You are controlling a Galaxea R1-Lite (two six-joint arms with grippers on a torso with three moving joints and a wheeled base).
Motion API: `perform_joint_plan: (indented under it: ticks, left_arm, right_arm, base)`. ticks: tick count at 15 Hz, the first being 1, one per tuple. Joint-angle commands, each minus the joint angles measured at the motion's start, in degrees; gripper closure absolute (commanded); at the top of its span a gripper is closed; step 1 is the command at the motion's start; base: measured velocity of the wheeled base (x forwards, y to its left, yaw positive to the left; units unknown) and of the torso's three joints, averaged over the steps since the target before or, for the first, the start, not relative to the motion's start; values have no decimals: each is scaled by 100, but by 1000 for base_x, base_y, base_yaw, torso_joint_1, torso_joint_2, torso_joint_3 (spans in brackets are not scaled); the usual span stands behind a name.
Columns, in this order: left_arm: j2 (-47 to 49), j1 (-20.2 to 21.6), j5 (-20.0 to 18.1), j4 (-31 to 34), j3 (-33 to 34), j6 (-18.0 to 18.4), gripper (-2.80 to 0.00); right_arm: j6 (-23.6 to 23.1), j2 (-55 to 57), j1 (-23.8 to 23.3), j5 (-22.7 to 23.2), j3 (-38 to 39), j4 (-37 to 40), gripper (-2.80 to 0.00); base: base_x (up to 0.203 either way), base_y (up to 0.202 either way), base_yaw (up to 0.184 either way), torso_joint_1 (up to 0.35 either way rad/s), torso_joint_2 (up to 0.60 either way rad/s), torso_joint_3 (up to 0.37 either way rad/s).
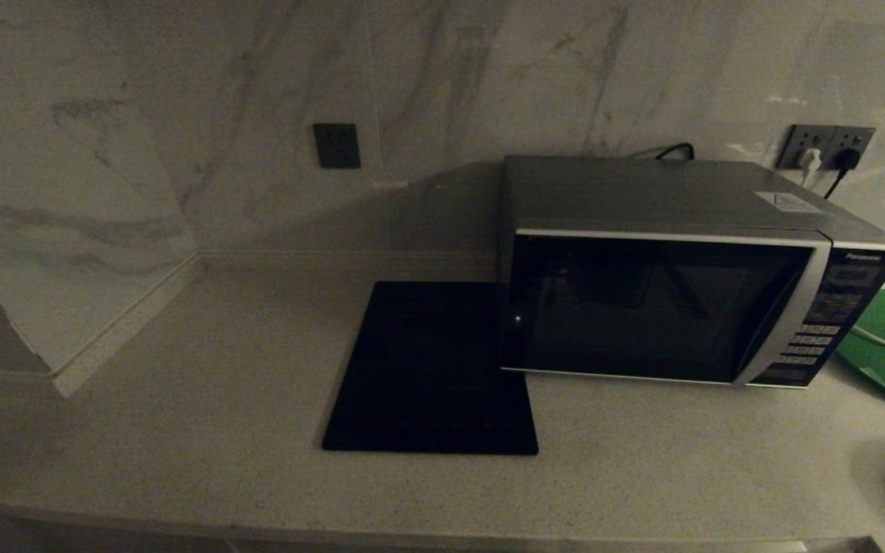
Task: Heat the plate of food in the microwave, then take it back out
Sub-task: Open the microwave oven
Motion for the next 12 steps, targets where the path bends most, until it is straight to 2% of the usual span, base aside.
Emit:
perform_joint_plan:
  ticks: [1, 5, 7, 9, 12]
  left_arm:
    - [9, 12, 4, -3, 0, -5, 0]
    - [8, 11, 1, 0, 0, -5, 0]
    - [0, 4, 5, -8, 0, -5, 0]
    - [1, 4, 1, -1, 0, -5, 0]
    - [9, 10, 1, -3, 0, -5, 0]
  right_arm:
    - [-19, 2, 2, 12, 9, 1, 0]
    - [1, 2, -3, -17, 9, 1, 0]
    - [180, 2, 0, -41, -131, -9, 0]
    - [380, 51, 2, -70, -831, 238, 0]
    - [446, 470, 3, -65, -2442, 1229, 0]
  base:
    - [0, 0, 0, 0, 0, 0]
    - [0, 0, 0, 0, 0, 0]
    - [0, 0, 0, 0, 0, 0]
    - [0, 0, 0, 0, 0, 0]
    - [0, 0, 0, 0, 0, 0]
